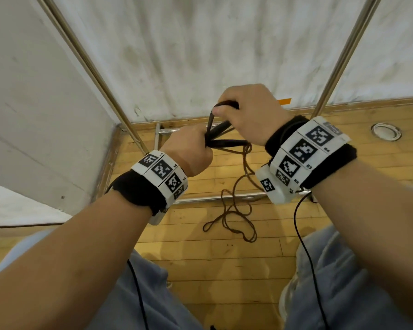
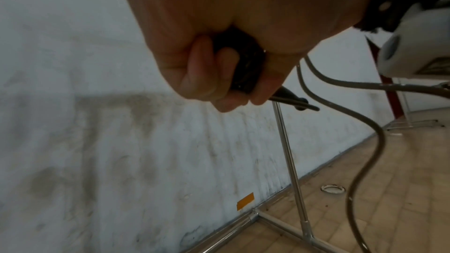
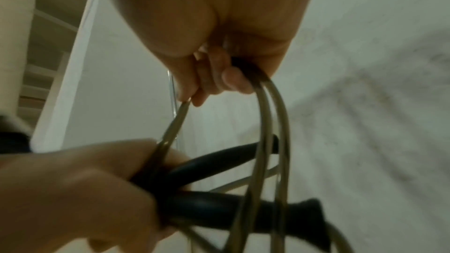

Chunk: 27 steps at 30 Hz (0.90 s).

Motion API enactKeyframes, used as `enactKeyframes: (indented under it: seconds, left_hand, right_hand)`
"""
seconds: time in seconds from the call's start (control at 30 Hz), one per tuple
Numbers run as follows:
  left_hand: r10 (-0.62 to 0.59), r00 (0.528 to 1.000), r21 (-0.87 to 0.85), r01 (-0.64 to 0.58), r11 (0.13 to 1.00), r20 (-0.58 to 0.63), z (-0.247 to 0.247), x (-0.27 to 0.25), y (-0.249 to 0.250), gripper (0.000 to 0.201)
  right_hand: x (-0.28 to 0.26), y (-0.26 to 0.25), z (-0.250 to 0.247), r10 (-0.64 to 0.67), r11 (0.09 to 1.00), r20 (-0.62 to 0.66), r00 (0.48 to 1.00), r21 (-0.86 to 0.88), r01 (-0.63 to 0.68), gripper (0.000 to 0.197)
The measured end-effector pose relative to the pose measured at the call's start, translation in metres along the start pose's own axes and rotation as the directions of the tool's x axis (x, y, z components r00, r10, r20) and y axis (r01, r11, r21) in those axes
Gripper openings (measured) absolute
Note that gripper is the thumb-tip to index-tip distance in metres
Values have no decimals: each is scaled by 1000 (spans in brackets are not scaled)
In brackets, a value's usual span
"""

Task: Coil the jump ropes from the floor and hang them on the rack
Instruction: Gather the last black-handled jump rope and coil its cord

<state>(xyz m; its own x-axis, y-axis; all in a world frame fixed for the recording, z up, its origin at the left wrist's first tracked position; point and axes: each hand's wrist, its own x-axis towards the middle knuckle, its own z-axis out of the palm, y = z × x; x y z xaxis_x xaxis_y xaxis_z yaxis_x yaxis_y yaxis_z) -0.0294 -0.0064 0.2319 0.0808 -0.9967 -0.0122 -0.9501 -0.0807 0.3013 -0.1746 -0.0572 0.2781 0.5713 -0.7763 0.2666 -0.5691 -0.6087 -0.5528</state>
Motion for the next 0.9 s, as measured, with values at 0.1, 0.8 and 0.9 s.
enactKeyframes:
  seconds: [0.1, 0.8, 0.9]
  left_hand:
    - [100, 995, -28, -99, 995, 16, -9, -8, 3, 17]
    - [209, 974, -288, -178, 941, 82, -58, -35, -9, 23]
    - [166, 986, -436, -144, 888, 12, -64, -33, -8, 19]
  right_hand:
    - [6, 10, -10, 71, 995, -83, 994, 76, -64, 18]
    - [0, 20, -7, 153, 922, 118, 981, 340, -184, 32]
    - [-2, 15, 4, 159, 880, 137, 978, 430, -203, 25]
